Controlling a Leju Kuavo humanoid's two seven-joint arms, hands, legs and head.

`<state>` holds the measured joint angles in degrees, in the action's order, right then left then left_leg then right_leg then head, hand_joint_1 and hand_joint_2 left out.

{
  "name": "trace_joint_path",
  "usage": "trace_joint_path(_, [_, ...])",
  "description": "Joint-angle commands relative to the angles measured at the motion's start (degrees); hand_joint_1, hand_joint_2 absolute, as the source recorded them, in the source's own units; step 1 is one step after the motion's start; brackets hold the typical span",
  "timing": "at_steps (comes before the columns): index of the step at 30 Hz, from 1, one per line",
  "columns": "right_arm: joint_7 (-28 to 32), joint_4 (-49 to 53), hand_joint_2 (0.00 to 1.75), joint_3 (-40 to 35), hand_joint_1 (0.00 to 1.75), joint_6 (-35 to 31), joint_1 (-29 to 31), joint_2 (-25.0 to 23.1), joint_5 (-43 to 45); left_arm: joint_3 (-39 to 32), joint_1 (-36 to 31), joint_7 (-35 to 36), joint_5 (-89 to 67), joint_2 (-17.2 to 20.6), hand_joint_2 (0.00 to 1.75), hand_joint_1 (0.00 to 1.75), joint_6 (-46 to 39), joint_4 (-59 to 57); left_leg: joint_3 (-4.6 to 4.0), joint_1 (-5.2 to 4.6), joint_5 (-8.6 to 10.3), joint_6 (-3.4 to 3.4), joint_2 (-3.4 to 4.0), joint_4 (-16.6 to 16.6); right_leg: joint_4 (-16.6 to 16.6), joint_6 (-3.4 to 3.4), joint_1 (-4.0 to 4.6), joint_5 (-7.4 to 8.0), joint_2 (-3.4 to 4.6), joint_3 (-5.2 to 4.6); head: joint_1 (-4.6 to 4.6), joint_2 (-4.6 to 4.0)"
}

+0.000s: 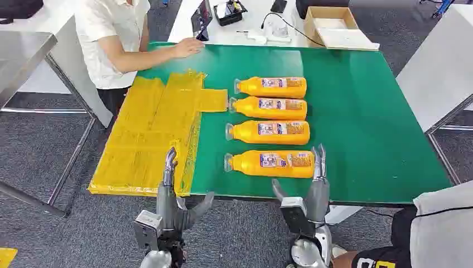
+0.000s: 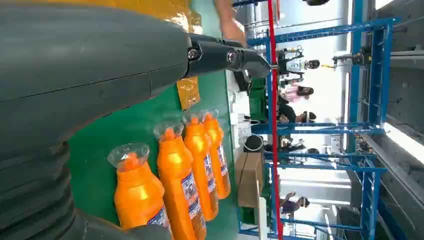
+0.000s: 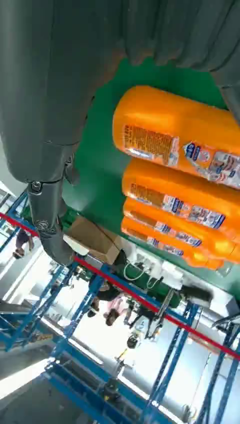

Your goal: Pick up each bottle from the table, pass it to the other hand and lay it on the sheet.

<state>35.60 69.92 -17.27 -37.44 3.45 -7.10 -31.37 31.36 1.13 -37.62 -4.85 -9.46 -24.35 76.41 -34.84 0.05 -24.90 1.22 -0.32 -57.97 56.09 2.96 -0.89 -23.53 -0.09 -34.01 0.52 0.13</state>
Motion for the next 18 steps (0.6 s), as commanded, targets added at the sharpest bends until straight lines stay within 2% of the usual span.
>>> trace_joint_path(1, [-3.9, -10.7, 1.75, -2.8, 0.00, -0.9, 5.5, 2.8, -5.8, -1.8, -1.3, 0.0, 0.1, 0.6, 1.75, 0.00, 0.2, -2.5, 0.37, 0.04, -0.08, -0.09, 0.11, 0.1, -0.1, -0.15, 0.06, -0.04, 0.09, 0.34, 0.00, 0.00])
trace_joint_path(3, [-5.7, -16.8, 1.75, -2.9, 0.00, -0.8, 9.8, 3.8, -8.0, -2.1, -2.9, 0.2, 0.2, 0.0, 1.75, 0.00, 0.6, -4.2, 0.24, 0.05, -0.05, -0.06, 0.16, 0.1, -0.1, -0.10, 0.05, 0.02, 0.15, 0.21, 0.00, 0.00])
trace_joint_path(5, [-5.6, -18.0, 1.75, -2.4, 0.00, -0.4, 10.9, 4.1, -7.8, -2.1, -3.3, 0.4, 0.3, -0.2, 1.75, 0.00, 0.7, -4.7, 0.16, 0.03, 0.01, -0.04, 0.09, 0.1, -0.1, -0.07, 0.04, 0.04, 0.08, 0.15, 0.00, 0.00])
trace_joint_path(6, [-5.6, -18.0, 1.75, -2.4, 0.00, -0.4, 10.9, 4.1, -7.8, -2.1, -3.3, 0.4, 0.3, -0.2, 1.75, 0.00, 0.7, -4.7, 0.46, 0.06, -0.06, -0.10, 0.17, 0.1, -0.1, -0.18, 0.08, 0.00, 0.14, 0.42, 0.00, 0.00])
trace_joint_path(8, [-5.6, -18.0, 1.75, -2.4, 0.00, -0.4, 10.9, 4.1, -7.8, -2.1, -3.3, 0.4, 0.3, -0.2, 1.75, 0.00, 0.7, -4.7, 0.17, 0.03, 0.00, -0.04, 0.05, 0.1, -0.1, -0.07, 0.04, 0.02, 0.03, 0.16, 0.02, 0.00])
trace_joint_path(14, [-9.8, -29.9, 1.75, -3.2, 0.00, 0.6, 18.7, 6.0, -15.3, -0.6, -5.0, 0.5, 0.5, -0.6, 1.75, 0.00, 2.9, -7.4, 0.24, -0.01, 0.01, -0.03, 0.02, 0.1, -0.1, -0.07, 0.00, 0.00, 0.00, 0.22, 0.02, 0.00])
trace_joint_path(18, [-11.4, -31.6, 1.75, -3.8, 0.00, 1.7, 20.5, 6.1, -16.9, -0.5, -5.4, 0.8, 0.3, -0.7, 1.75, 0.00, 3.1, -7.3, 0.30, 0.00, -0.03, -0.05, 0.13, 0.1, -0.1, -0.10, 0.01, 0.00, 0.11, 0.25, 0.00, 0.00])
